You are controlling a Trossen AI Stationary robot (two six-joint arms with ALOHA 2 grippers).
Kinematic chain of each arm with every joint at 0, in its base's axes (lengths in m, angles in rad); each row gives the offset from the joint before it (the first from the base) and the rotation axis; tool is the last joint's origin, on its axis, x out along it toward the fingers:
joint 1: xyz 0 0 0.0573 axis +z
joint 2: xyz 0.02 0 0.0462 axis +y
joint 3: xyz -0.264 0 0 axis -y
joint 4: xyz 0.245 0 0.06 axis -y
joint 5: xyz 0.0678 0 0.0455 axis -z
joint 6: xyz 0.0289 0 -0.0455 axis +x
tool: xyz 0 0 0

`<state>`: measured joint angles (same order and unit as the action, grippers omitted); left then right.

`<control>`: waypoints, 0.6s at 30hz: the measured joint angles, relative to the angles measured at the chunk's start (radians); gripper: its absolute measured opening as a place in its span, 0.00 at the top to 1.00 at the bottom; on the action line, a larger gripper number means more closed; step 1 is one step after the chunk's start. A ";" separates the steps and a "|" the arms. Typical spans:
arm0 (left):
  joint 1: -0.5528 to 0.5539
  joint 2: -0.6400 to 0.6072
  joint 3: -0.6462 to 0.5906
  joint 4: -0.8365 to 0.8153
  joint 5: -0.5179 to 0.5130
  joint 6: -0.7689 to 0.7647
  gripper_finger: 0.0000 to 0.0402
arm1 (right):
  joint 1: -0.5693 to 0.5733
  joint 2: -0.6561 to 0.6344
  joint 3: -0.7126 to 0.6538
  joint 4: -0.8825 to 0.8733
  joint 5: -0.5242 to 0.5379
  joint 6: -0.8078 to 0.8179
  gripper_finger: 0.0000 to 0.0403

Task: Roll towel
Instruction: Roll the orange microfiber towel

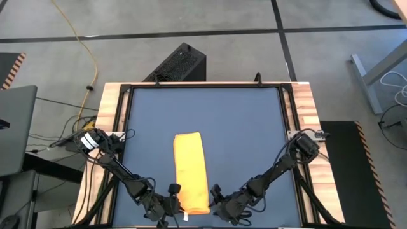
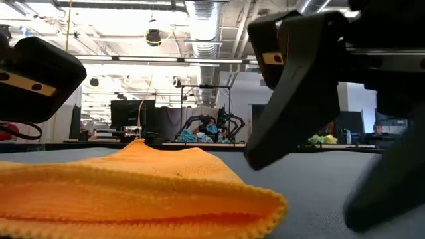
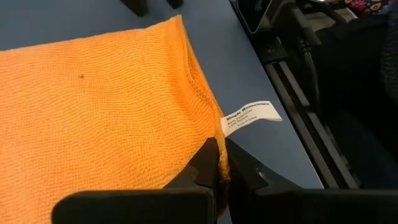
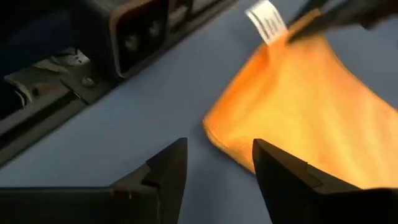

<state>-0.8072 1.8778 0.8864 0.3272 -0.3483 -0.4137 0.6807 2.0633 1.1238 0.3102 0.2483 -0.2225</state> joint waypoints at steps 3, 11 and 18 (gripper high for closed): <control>0.003 0.000 0.000 0.004 -0.001 0.003 1.00 | 0.002 0.070 0.055 0.014 0.006 -0.027 0.49; 0.002 0.000 0.000 -0.002 0.020 -0.003 1.00 | -0.001 0.142 0.146 -0.014 0.066 -0.051 0.56; -0.006 0.000 0.000 -0.005 0.027 -0.005 1.00 | 0.020 0.102 0.141 -0.104 0.154 -0.007 0.66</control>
<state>-0.8130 1.8782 0.8864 0.3222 -0.3213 -0.4191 0.7005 2.1651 1.2652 0.2064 0.4021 -0.2293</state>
